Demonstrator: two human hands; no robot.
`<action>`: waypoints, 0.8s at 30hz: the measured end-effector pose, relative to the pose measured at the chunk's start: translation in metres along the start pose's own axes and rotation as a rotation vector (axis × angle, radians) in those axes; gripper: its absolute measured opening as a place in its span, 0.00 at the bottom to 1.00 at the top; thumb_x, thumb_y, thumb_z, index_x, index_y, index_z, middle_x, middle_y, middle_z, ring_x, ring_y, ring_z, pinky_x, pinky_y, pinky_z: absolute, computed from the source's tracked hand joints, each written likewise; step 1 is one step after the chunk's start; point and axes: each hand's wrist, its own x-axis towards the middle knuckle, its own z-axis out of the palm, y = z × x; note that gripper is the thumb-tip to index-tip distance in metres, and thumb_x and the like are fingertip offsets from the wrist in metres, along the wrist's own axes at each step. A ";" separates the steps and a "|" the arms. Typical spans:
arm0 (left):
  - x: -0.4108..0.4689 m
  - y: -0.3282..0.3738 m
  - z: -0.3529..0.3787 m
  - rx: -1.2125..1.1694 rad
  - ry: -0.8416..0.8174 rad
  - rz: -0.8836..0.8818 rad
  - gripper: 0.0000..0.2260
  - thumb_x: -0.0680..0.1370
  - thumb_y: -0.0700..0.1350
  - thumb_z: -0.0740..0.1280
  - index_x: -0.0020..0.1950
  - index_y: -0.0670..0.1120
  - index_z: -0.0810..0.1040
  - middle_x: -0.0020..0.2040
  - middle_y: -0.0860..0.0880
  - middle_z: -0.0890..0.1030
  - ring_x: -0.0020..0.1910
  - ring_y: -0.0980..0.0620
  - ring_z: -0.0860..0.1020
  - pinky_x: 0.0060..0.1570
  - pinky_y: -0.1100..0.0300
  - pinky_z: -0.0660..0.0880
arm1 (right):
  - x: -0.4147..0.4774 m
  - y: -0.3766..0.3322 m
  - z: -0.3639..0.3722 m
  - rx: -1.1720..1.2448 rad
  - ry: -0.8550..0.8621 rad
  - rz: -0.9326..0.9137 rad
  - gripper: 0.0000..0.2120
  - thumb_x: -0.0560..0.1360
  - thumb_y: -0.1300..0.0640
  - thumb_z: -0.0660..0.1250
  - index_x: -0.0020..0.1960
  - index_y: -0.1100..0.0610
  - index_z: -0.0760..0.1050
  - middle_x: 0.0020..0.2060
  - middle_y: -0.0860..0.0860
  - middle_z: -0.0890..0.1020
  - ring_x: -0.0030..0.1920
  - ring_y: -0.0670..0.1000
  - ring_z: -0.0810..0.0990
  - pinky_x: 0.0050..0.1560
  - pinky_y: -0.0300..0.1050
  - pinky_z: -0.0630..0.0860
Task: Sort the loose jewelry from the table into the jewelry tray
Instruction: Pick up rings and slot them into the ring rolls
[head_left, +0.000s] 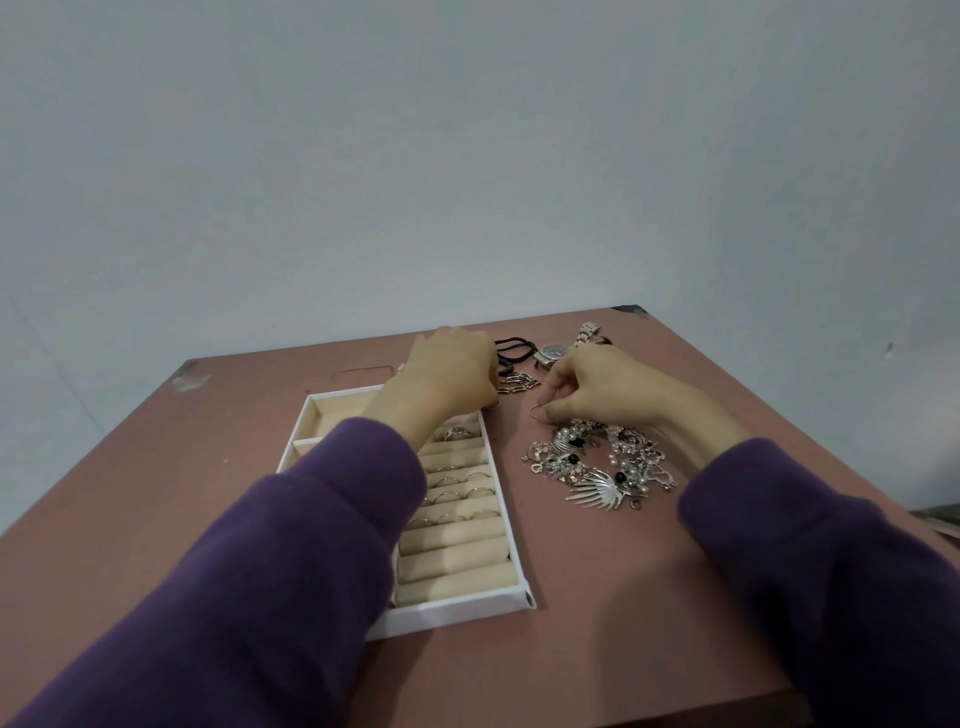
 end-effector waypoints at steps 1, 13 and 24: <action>0.001 0.000 0.001 0.018 0.010 0.002 0.09 0.73 0.45 0.68 0.52 0.48 0.81 0.53 0.46 0.82 0.55 0.45 0.76 0.51 0.54 0.70 | 0.000 0.000 0.000 0.006 -0.005 0.002 0.04 0.69 0.57 0.73 0.43 0.56 0.82 0.32 0.44 0.81 0.36 0.41 0.78 0.42 0.35 0.74; 0.003 0.001 0.000 -0.011 -0.075 0.022 0.07 0.70 0.49 0.72 0.46 0.51 0.83 0.50 0.50 0.83 0.53 0.48 0.78 0.51 0.53 0.75 | -0.001 -0.001 -0.001 0.017 -0.009 -0.002 0.03 0.70 0.57 0.73 0.43 0.56 0.83 0.29 0.40 0.78 0.32 0.37 0.75 0.32 0.25 0.69; -0.013 -0.001 -0.011 -0.357 0.077 0.017 0.10 0.66 0.44 0.76 0.33 0.51 0.76 0.32 0.55 0.77 0.36 0.54 0.77 0.41 0.59 0.73 | 0.000 -0.003 0.004 -0.023 0.092 -0.077 0.07 0.67 0.57 0.74 0.38 0.52 0.76 0.32 0.44 0.79 0.37 0.44 0.77 0.48 0.44 0.74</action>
